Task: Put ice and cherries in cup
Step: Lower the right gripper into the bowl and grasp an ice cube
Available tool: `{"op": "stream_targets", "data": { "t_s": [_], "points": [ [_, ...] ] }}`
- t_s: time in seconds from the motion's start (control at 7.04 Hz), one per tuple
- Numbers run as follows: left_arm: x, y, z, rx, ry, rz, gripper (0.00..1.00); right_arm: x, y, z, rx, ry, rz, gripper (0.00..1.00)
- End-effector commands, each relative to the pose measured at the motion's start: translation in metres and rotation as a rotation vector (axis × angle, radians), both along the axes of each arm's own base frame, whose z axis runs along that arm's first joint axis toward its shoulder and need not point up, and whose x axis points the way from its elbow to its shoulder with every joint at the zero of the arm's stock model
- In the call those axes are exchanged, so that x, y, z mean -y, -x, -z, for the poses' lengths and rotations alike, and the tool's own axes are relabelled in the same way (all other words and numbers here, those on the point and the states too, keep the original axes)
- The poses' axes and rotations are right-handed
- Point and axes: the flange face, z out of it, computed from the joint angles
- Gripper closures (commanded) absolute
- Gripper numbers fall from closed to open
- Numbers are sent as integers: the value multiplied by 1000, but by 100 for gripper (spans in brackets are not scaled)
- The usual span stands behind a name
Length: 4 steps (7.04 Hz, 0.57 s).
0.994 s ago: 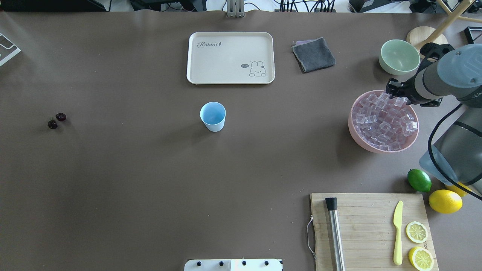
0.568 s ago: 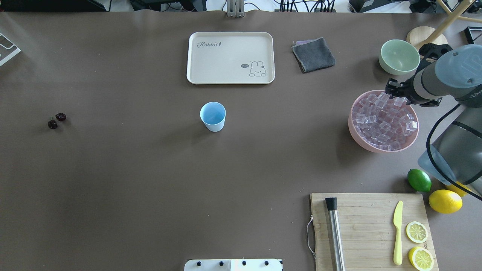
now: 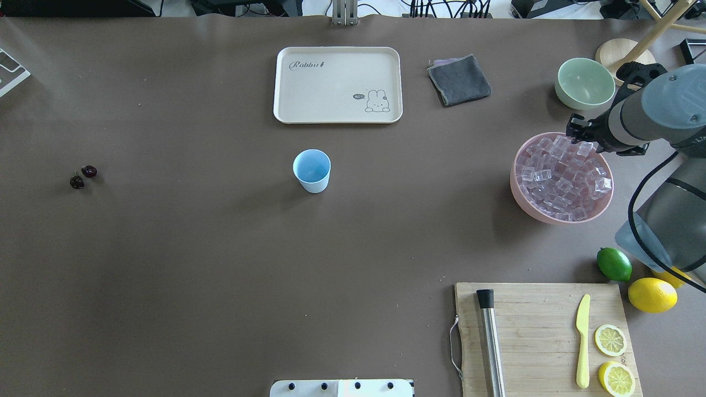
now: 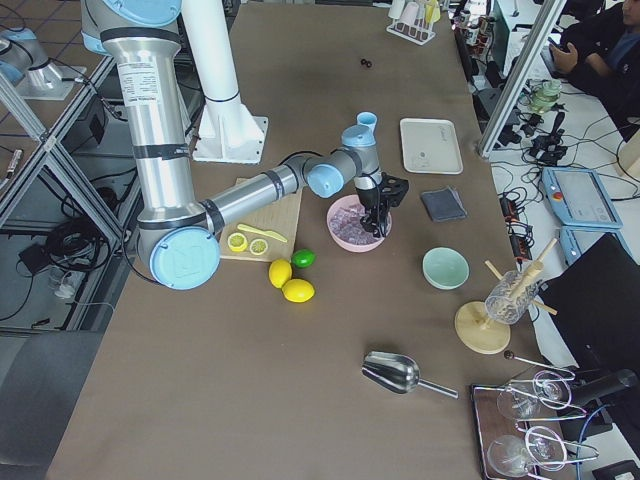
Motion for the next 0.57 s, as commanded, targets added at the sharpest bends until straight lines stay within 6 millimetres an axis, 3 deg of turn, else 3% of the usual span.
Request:
{"op": "stream_targets", "data": {
  "t_s": [0.0, 0.43],
  "points": [
    [0, 0, -2, 0, 4, 0, 2, 1, 1, -5, -8, 6, 1, 46],
    [0, 0, -13, 2, -5, 0, 2, 1, 1, -5, -9, 6, 0, 45]
  ]
}}
